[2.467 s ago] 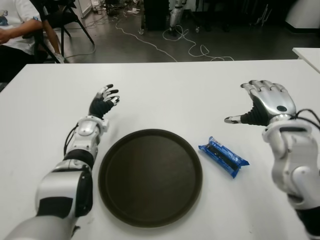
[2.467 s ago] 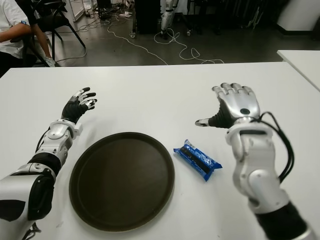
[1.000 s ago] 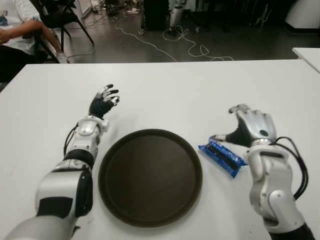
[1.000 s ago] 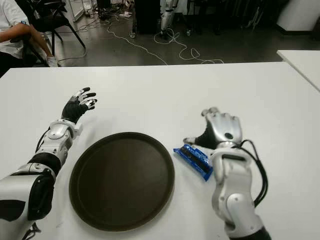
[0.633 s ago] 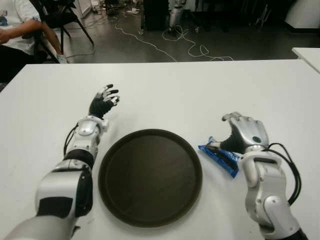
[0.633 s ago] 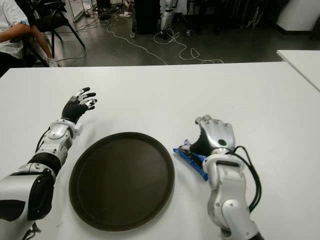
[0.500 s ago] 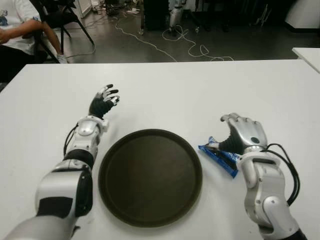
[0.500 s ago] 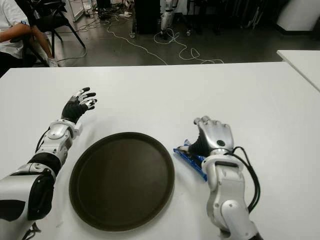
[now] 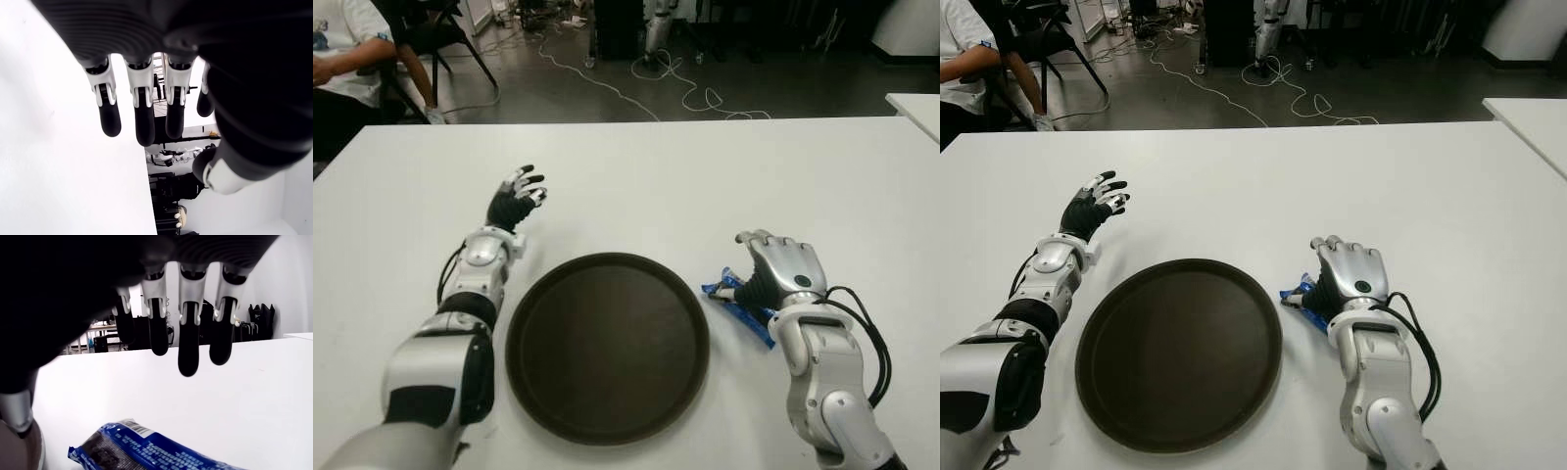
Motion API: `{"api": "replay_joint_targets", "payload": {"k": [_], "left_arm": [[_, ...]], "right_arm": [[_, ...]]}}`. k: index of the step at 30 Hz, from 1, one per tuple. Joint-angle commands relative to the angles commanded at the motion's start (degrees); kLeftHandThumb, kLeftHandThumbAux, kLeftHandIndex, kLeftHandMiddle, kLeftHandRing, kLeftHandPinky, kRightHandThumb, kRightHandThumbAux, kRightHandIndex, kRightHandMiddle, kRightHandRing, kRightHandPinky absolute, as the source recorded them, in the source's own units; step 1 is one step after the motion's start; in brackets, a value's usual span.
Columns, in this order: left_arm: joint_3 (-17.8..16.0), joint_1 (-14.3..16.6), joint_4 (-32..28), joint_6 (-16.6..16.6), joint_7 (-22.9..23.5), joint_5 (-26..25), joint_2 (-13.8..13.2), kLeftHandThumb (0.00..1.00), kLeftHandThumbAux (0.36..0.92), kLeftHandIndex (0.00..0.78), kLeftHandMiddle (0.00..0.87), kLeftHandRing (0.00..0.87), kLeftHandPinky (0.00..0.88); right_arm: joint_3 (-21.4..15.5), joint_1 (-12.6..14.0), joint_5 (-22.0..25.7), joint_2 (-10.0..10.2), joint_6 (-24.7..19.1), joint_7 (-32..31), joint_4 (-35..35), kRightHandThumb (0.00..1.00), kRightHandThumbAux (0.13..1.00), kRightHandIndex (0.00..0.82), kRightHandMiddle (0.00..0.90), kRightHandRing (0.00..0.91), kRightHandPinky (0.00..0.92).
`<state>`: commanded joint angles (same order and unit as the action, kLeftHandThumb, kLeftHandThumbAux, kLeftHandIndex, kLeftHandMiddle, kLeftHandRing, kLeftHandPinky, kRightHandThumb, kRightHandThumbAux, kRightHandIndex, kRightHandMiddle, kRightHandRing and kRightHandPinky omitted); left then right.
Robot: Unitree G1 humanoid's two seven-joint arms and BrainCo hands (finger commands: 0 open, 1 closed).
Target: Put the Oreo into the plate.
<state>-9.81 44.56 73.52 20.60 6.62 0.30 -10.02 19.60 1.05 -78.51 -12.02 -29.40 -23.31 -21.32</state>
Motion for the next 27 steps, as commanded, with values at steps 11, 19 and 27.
{"api": "replay_joint_targets", "payload": {"k": [11, 19, 27], "left_arm": [[0.1, -0.1, -0.1, 0.2, 0.5, 0.1, -0.3, 0.005, 0.737, 0.104, 0.192, 0.195, 0.205], [0.2, -0.3, -0.1, 0.4, 0.6, 0.3, -0.5, 0.006, 0.747, 0.104, 0.194, 0.193, 0.194], [-0.1, -0.3, 0.0, 0.2, 0.7, -0.1, -0.5, 0.000, 0.746, 0.112, 0.202, 0.201, 0.210]], "right_arm": [[0.3, 0.2, 0.3, -0.1, 0.5, 0.7, 1.1, 0.000, 0.520, 0.222, 0.306, 0.356, 0.379], [0.4, 0.3, 0.5, -0.1, 0.5, 0.5, 2.2, 0.000, 0.515, 0.228, 0.307, 0.340, 0.333], [0.2, 0.4, 0.6, 0.5, -0.4, 0.3, 3.3, 0.000, 0.500, 0.237, 0.313, 0.344, 0.322]]}}
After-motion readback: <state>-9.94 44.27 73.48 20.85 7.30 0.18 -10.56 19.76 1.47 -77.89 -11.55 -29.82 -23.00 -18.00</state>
